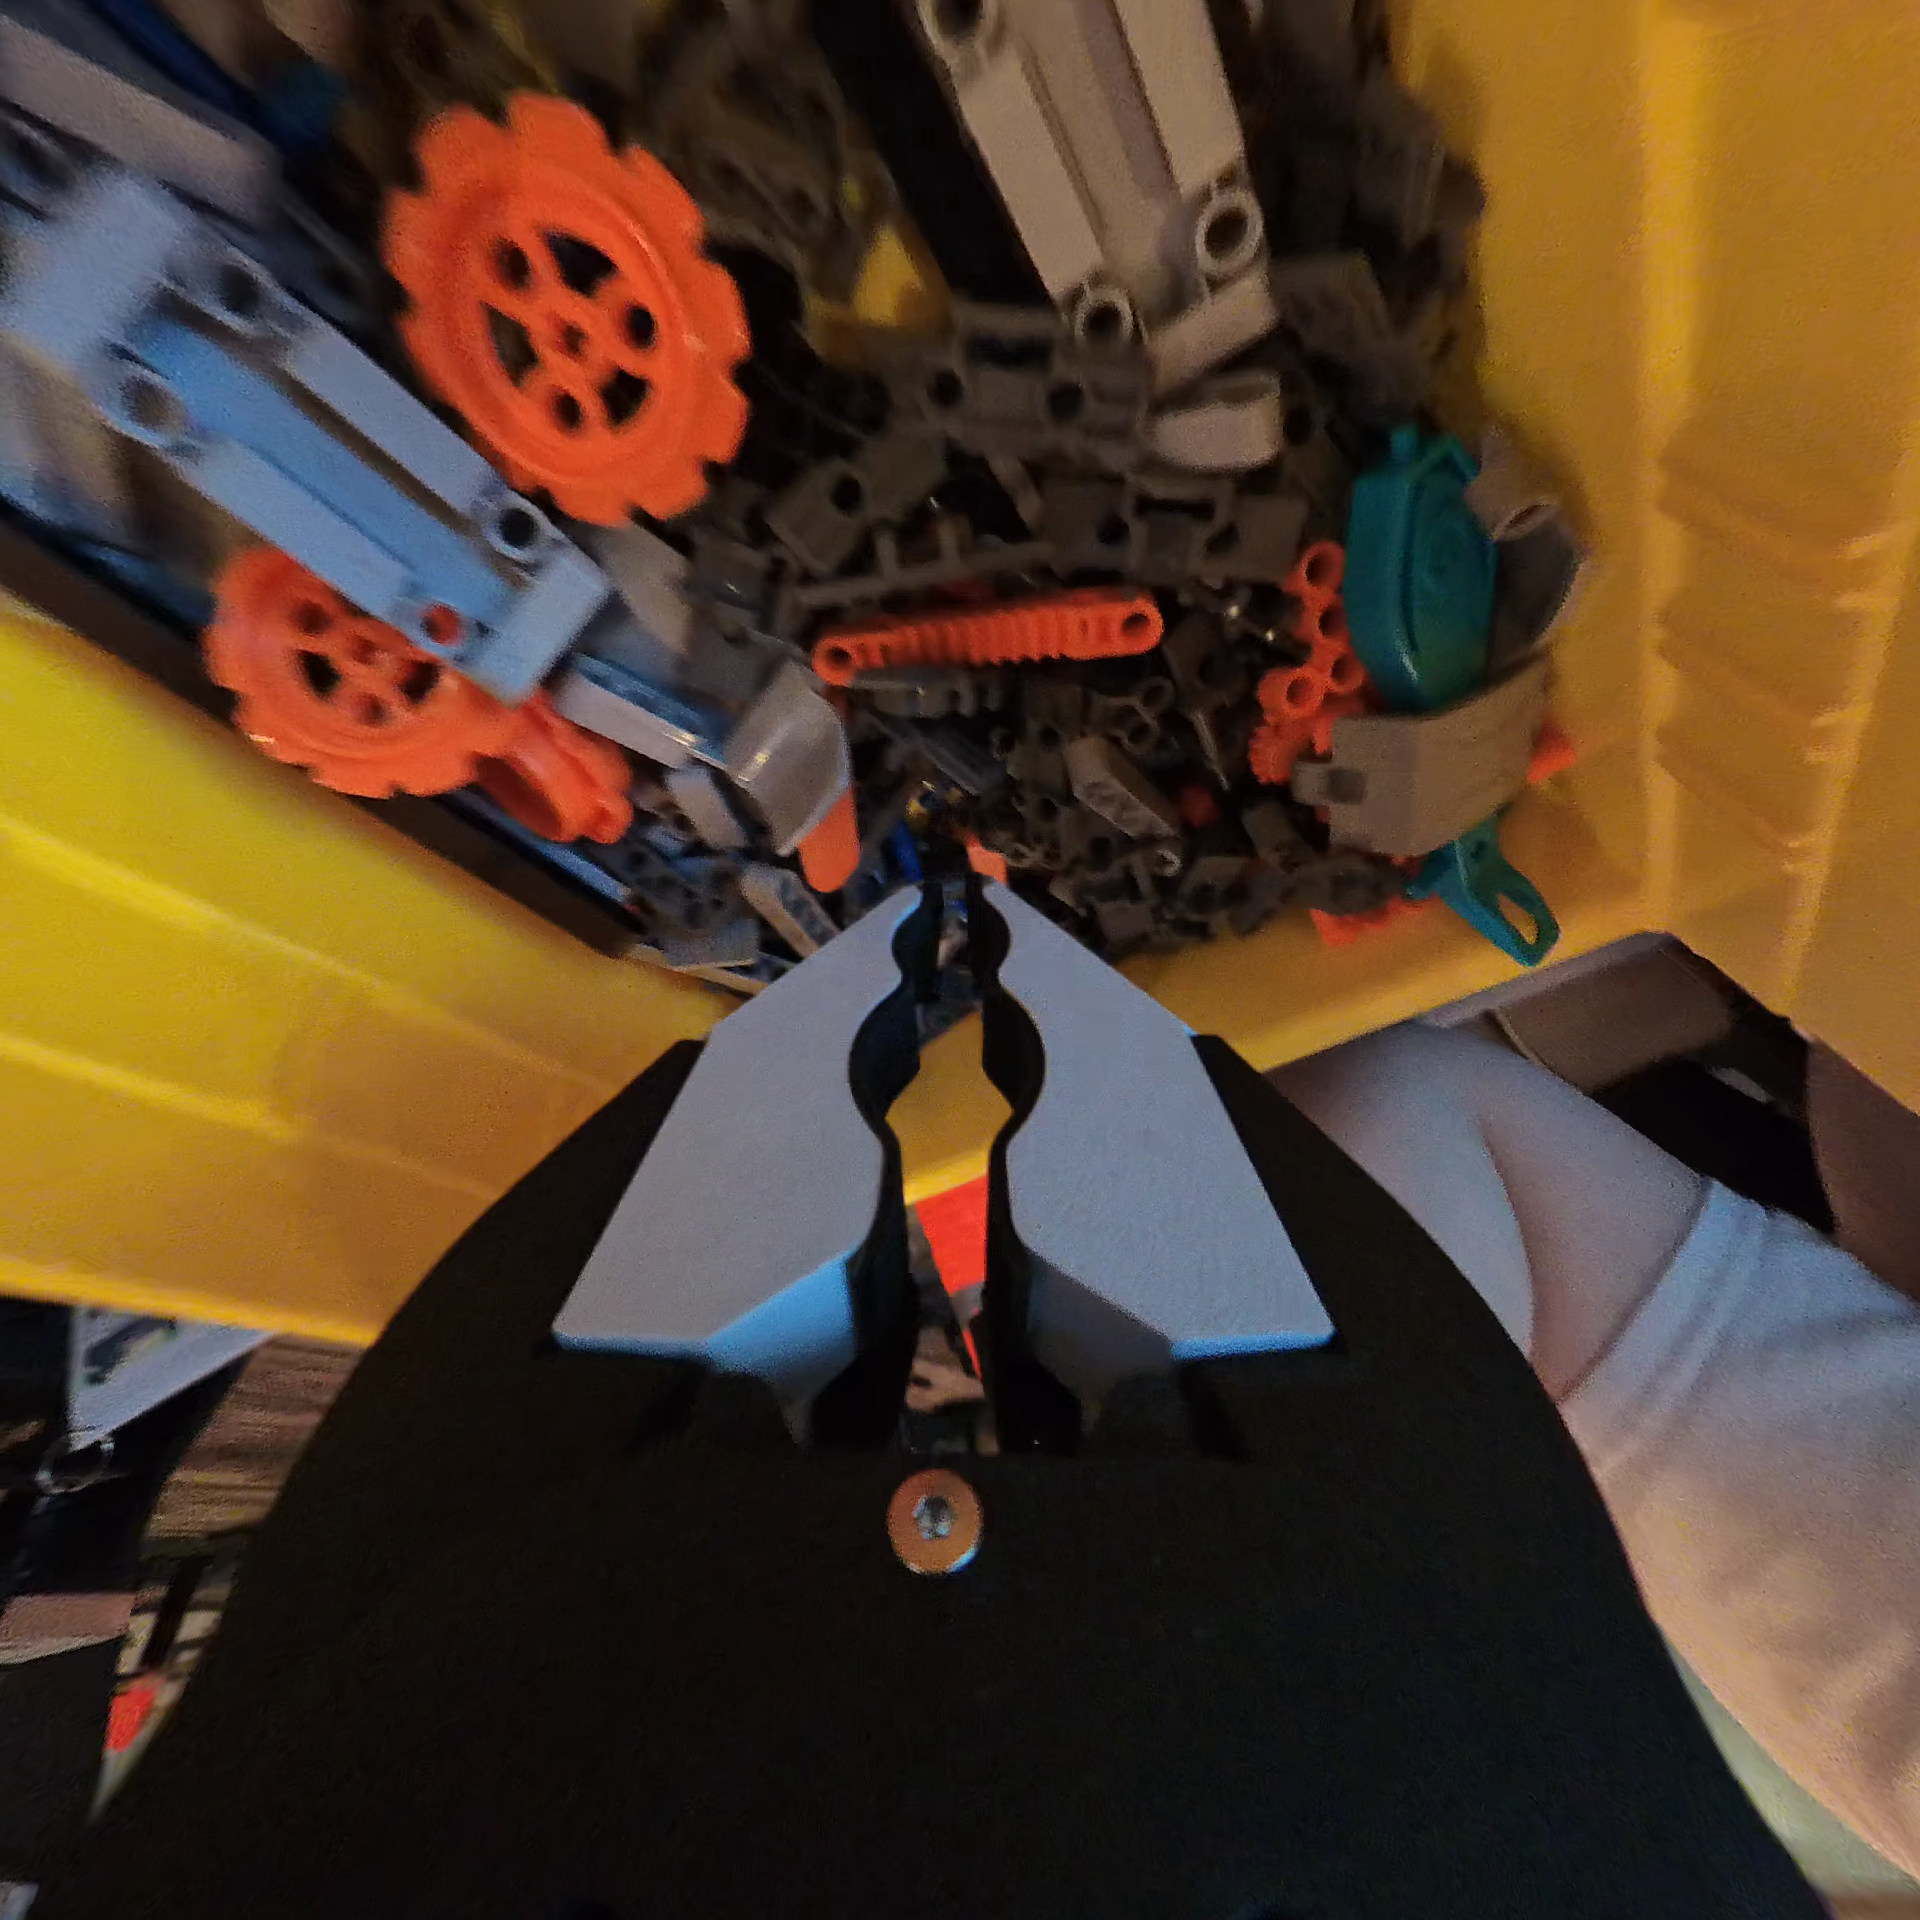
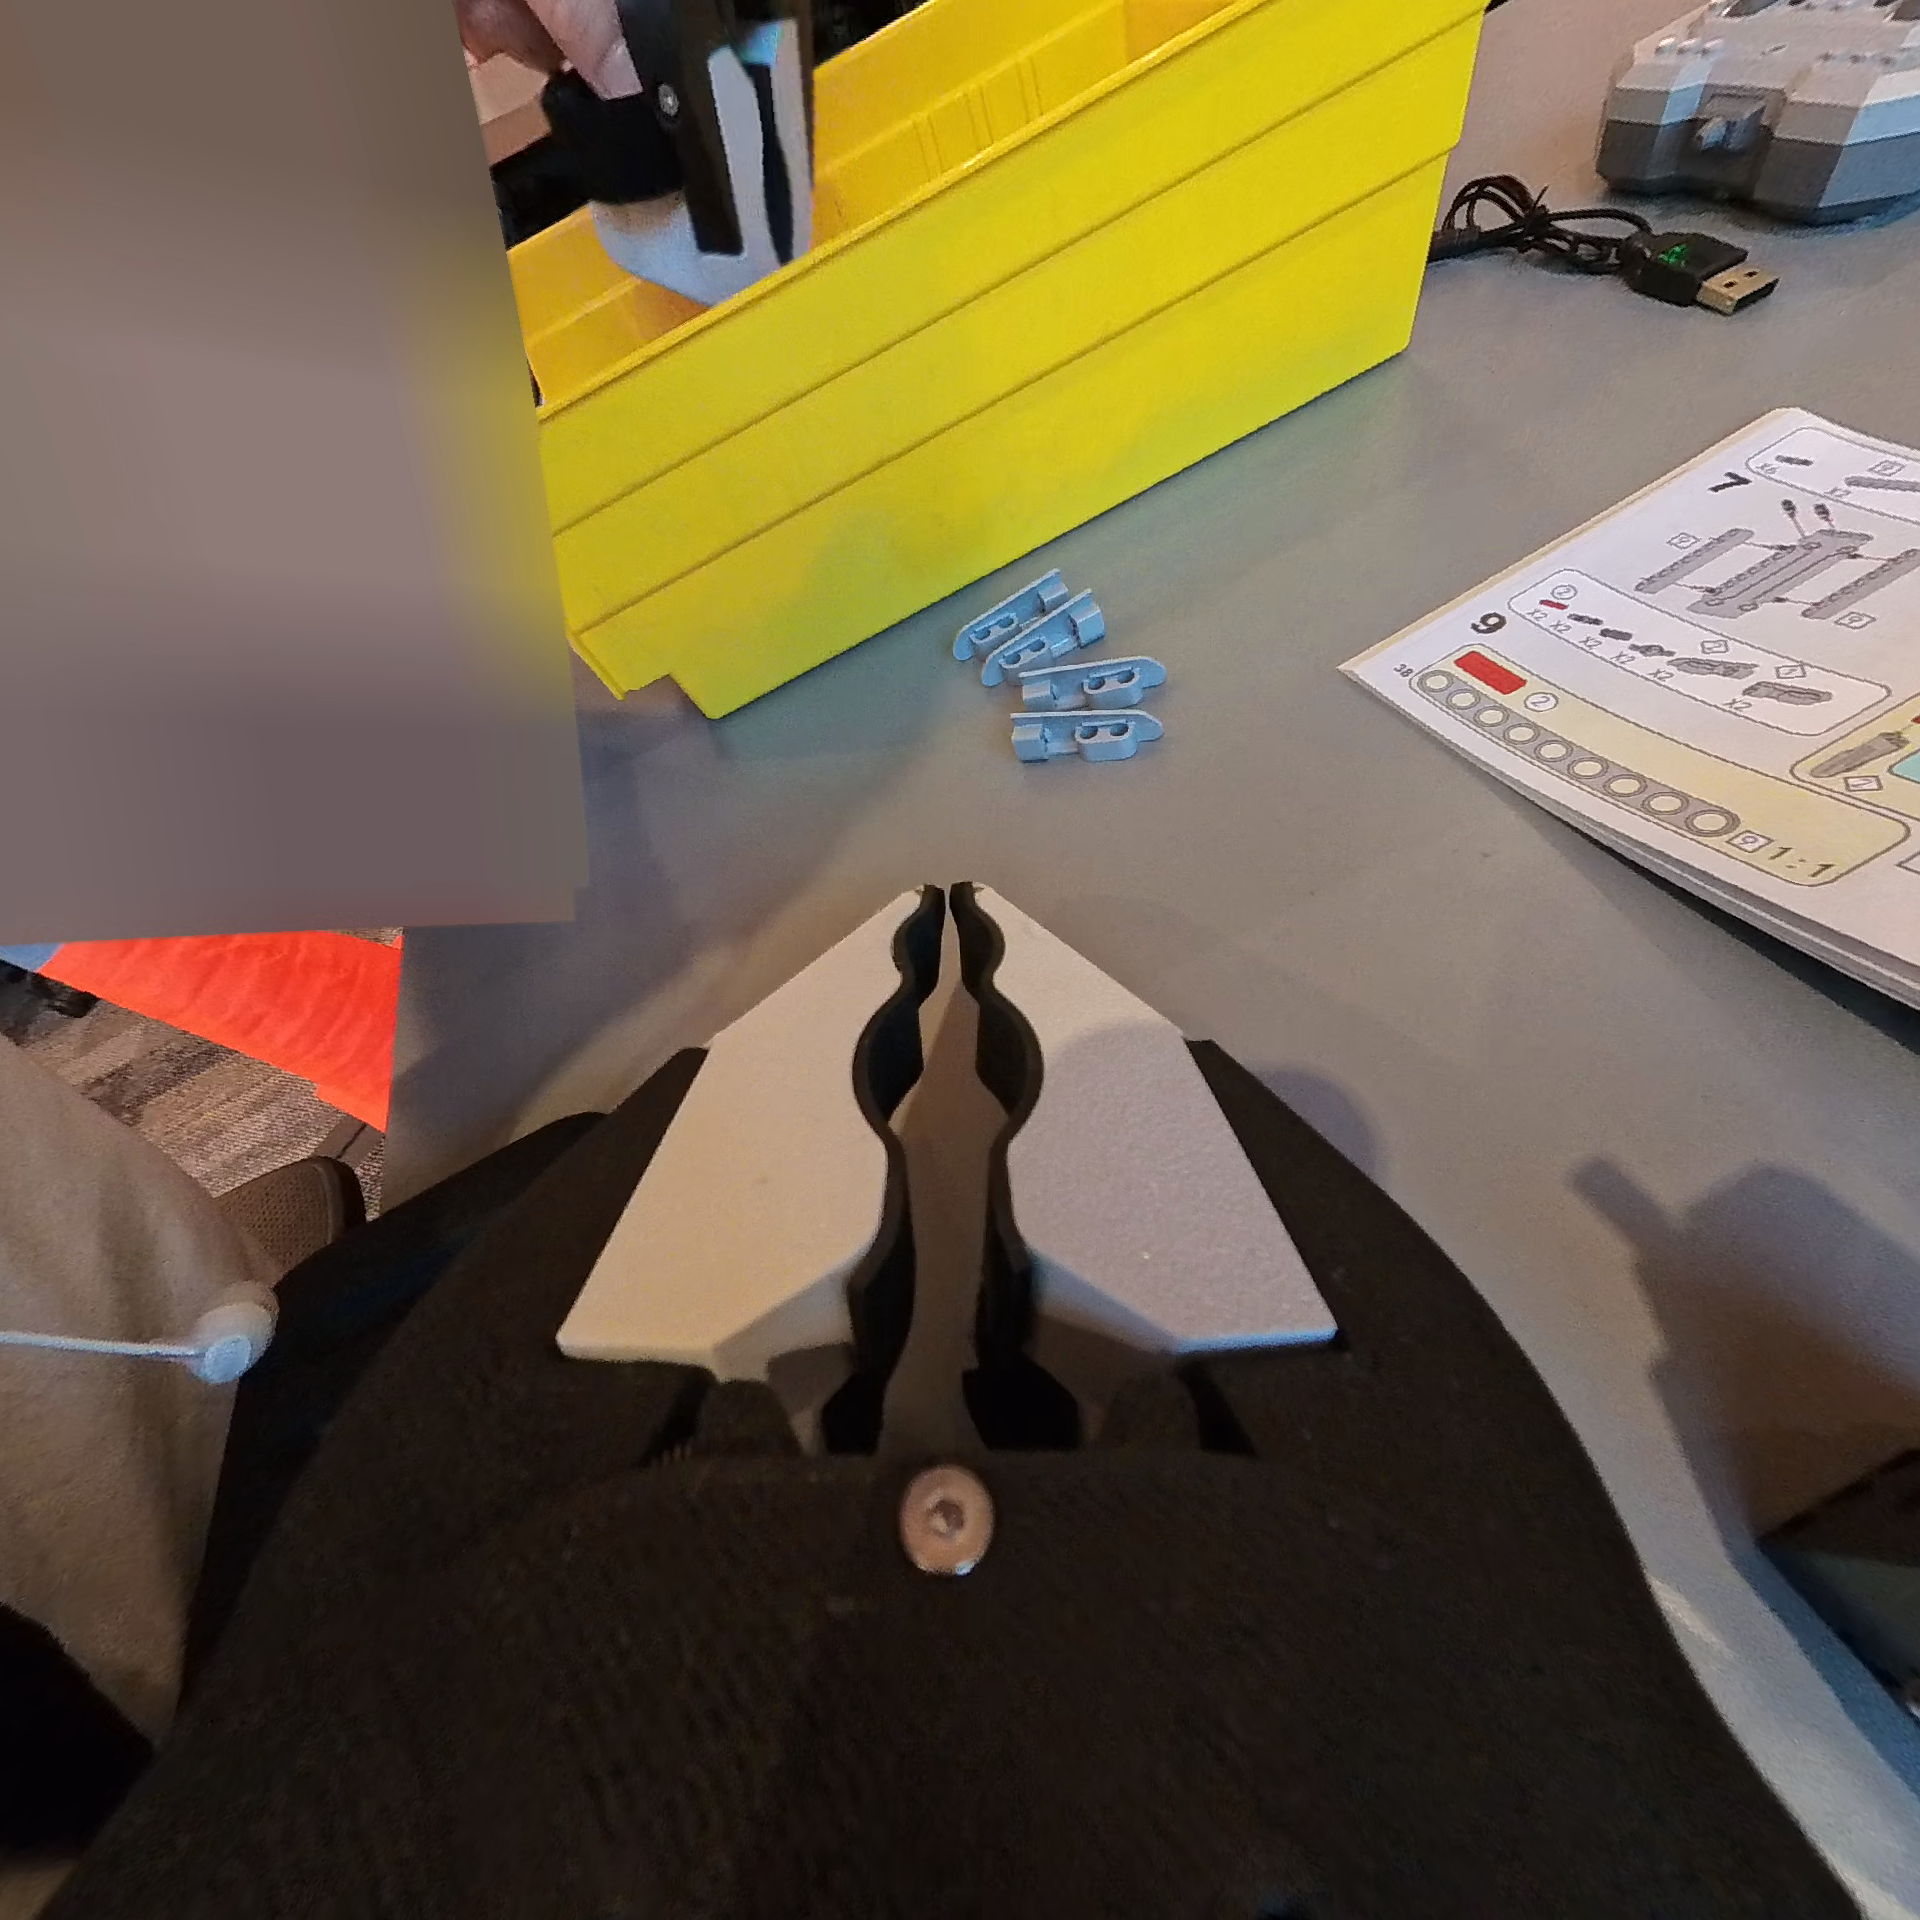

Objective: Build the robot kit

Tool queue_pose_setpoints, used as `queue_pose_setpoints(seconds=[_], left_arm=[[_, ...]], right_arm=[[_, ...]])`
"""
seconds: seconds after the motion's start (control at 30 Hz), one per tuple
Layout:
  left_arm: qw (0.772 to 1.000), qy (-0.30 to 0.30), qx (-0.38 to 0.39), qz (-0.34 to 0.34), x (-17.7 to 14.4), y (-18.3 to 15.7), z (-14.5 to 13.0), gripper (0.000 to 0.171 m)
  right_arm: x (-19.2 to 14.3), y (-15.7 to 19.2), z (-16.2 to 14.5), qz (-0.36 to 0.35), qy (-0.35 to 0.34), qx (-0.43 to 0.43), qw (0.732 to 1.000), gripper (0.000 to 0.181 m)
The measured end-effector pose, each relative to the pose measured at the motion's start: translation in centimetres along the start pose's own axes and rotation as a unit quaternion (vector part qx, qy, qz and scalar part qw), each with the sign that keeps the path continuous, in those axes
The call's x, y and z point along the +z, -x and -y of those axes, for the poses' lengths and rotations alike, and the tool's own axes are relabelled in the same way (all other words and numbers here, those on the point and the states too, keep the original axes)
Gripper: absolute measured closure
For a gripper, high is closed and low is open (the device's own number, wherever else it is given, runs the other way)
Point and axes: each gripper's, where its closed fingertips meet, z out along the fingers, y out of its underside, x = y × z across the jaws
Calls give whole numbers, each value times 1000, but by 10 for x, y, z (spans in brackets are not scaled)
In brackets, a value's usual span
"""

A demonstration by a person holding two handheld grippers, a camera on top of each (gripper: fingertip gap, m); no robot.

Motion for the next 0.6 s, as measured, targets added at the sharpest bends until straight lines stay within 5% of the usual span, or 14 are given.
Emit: queue_pose_setpoints(seconds=[0.17,0.27,0.43,0.6], left_arm=[[998,24,-26,-60,12,-13,-10,171],[998,8,-52,-35,17,-8,-21,170],[986,-107,-105,70,16,18,-35,171],[958,-262,-109,47,-1,4,-24,165]], right_arm=[[0,0,0,0,2,2,1000,180],[2,0,1,6,2,8,1000,180],[3,3,1,12,1,4,1000,180],[2,3,2,15,-4,11,1000,180]])
